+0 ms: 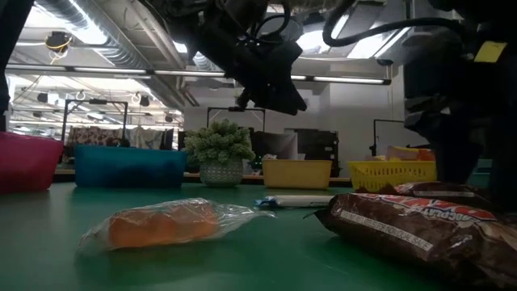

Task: Sort candy
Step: Put the brown chocolate into the red bin

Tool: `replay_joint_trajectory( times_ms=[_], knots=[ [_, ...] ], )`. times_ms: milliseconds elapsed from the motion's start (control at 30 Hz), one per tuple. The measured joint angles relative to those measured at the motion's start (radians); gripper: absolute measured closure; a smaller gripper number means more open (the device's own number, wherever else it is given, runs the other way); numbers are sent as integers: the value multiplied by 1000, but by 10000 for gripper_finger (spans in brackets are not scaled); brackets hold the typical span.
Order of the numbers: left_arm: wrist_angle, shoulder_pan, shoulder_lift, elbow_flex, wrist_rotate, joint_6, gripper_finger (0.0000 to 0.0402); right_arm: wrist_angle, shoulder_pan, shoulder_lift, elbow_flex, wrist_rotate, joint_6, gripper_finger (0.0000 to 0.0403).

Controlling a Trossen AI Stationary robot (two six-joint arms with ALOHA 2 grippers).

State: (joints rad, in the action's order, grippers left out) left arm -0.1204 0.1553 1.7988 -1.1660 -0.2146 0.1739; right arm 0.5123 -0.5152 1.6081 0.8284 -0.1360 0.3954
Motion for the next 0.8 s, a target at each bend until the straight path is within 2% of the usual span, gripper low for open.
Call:
replay_joint_trajectory(
  times_ms=[267, 400, 667, 800],
  knots=[
    [0, -73, 0, 0, 1, 0, 272, -8, 0, 0, 0, 16, -1, 282],
    [2, -115, 0, 0, 80, 0, 272, -12, 0, 0, 0, 23, -2, 321],
    [3, -203, 0, 0, 236, -25, 272, 35, 0, 0, 66, 24, -43, 334],
    [4, -257, 0, 0, 256, -61, 272, 99, 0, 0, 140, 16, -112, 333]
  ],
)
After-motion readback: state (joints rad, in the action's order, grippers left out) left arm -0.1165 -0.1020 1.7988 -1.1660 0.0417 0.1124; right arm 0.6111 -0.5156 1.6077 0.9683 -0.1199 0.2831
